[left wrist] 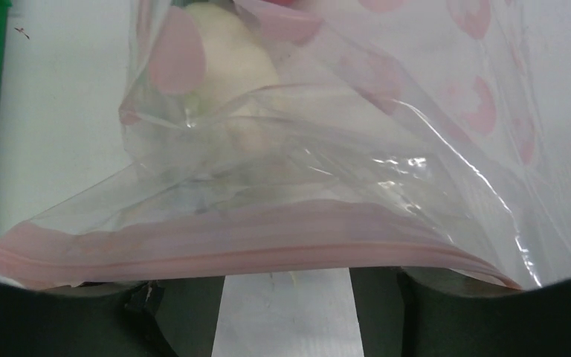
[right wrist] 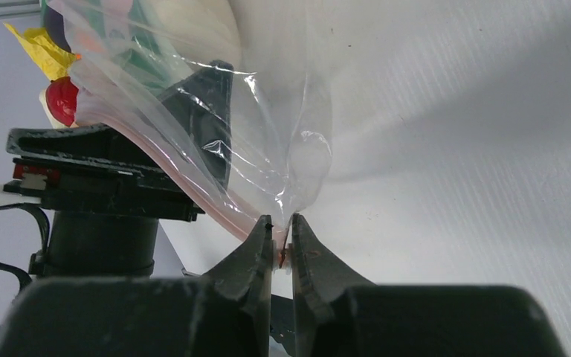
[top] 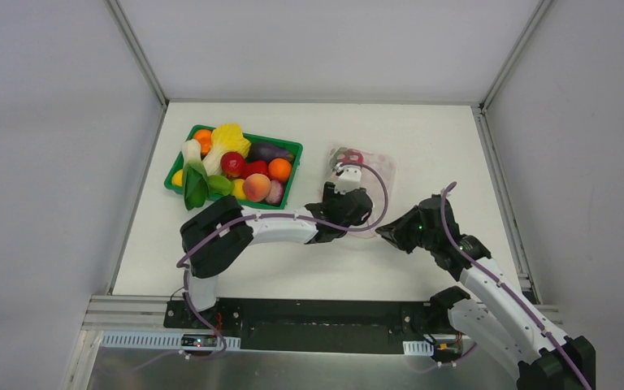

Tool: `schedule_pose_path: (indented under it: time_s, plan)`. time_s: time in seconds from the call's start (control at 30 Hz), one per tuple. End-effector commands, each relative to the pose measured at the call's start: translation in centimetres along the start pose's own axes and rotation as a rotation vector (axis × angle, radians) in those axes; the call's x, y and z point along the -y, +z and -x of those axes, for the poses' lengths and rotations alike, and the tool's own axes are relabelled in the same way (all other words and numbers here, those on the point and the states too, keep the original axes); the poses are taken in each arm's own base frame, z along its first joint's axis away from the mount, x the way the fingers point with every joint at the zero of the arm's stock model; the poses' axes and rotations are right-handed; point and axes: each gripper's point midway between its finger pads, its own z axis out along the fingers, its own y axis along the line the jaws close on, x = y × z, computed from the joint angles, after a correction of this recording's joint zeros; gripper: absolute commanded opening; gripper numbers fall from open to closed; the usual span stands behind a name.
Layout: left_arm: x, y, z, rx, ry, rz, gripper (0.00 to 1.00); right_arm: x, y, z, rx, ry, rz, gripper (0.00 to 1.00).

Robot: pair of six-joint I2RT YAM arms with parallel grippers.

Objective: Open the zip-top bag and remove the fake food
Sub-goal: Pick up the fake vegetable from the zipper food storage bag.

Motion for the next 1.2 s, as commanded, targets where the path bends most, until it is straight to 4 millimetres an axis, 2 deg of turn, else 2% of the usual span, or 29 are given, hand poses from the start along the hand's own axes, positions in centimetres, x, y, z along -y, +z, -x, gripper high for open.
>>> schedule_pose_path:
  time_s: [0.0,0.17,0.37,0.57,0.67,0.87,1.03,1.17]
  plan:
    - [-0.7,1.0,2.6,0.071,-0.065,0.074,0.61,-1.9,-1.0,-0.4,-0.029,-0.007,0.052,0.00]
    - [-1.0,2.4,2.2,0.081,-0.069,0.100,0.67,-1.9,-0.9,-0.8,-0.053,-0.018,0.051,0.00]
    - [-1.1,4.1,1.4,0.090,-0.067,0.118,0.68,-1.9,-0.8,-1.4,-0.090,-0.043,0.048,0.00]
    - [-0.8,5.5,0.3,0.081,-0.076,0.088,0.61,-1.0,-0.3,-2.1,-0.116,-0.042,0.022,0.00]
    - [-0.2,5.6,0.4,0.081,-0.082,0.056,0.49,-0.8,-0.2,-2.1,-0.117,-0.041,0.012,0.00]
    - [-0.1,4.3,1.5,0.089,-0.076,0.016,0.27,-0.8,-0.1,-1.7,-0.089,-0.044,0.002,0.00]
    - [-0.6,2.1,2.5,0.052,-0.063,-0.012,0.16,-0.7,-0.1,-0.9,-0.047,-0.050,-0.013,0.00]
    - [-0.5,0.1,3.1,-0.008,-0.052,-0.054,0.12,-0.4,-0.2,0.0,0.000,-0.062,-0.036,0.00]
